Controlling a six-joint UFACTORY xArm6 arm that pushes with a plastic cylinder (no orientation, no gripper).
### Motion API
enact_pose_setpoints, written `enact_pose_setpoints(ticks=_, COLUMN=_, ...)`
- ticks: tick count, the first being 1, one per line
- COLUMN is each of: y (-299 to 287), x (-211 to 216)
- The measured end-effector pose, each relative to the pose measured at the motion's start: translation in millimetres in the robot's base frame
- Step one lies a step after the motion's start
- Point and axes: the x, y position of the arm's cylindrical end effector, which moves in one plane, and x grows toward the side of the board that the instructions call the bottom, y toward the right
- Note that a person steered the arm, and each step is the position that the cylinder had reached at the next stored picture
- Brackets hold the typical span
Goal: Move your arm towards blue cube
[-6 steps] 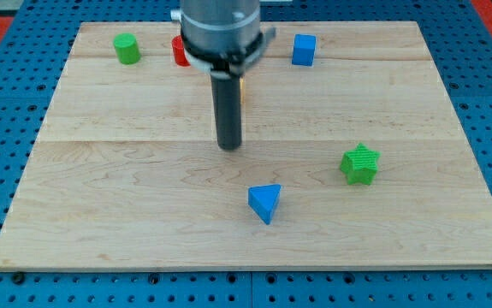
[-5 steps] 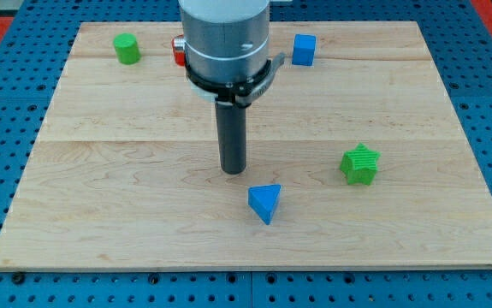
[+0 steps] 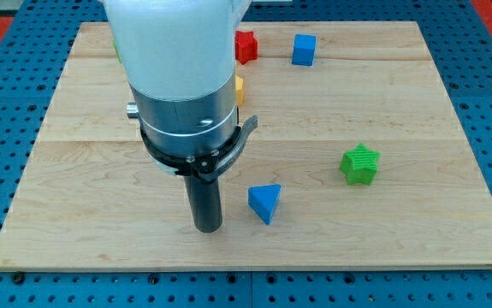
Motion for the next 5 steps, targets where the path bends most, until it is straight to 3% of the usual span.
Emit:
enact_pose_setpoints(ticks=2, y=66.3, x=30.0)
enact_pose_setpoints(ticks=5, y=116.1, x=26.1)
